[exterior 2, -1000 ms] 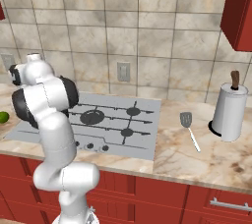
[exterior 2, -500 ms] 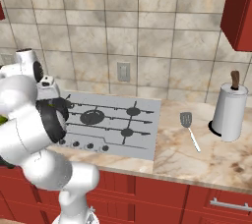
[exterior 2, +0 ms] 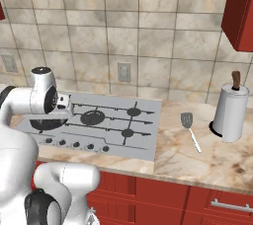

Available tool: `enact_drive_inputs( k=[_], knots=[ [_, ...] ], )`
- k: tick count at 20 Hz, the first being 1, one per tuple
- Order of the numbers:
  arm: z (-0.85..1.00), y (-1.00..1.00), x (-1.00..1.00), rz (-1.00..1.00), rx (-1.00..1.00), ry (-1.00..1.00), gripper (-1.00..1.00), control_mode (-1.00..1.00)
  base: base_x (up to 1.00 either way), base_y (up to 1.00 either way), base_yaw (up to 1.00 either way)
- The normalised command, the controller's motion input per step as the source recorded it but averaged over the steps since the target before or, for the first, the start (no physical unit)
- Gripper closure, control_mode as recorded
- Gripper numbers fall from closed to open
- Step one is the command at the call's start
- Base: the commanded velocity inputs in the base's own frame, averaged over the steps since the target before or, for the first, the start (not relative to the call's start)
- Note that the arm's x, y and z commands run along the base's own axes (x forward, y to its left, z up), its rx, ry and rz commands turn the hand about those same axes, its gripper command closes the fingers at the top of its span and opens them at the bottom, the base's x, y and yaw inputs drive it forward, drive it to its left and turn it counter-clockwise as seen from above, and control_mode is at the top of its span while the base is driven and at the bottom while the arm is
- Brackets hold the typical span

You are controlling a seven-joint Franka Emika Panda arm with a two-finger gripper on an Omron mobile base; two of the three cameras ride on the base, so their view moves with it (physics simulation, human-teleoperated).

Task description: Put the broccoli and lime in the pot. Retrieve the spatula and lightly stir the vegetables in the pot.

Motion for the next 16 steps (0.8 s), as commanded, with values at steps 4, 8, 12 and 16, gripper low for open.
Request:
enact_drive_inputs(
  k=[4, 8, 12, 16],
  knots=[
    [0.28, -0.35, -0.46, 0.00, 0.04, -0.06, -1.00, -1.00, 0.00, 0.00, 0.00],
    [0.03, -0.01, -0.08, 0.00, 0.01, -0.04, -1.00, -1.00, 0.00, 0.00, 0.00],
    [0.00, 0.00, 0.00, 0.00, 0.00, 0.00, -1.00, -1.00, 0.00, 0.00, 0.00],
    [0.00, 0.00, -0.10, -0.01, 0.00, -0.02, -1.00, -1.00, 0.00, 0.00, 0.00]
  ],
)
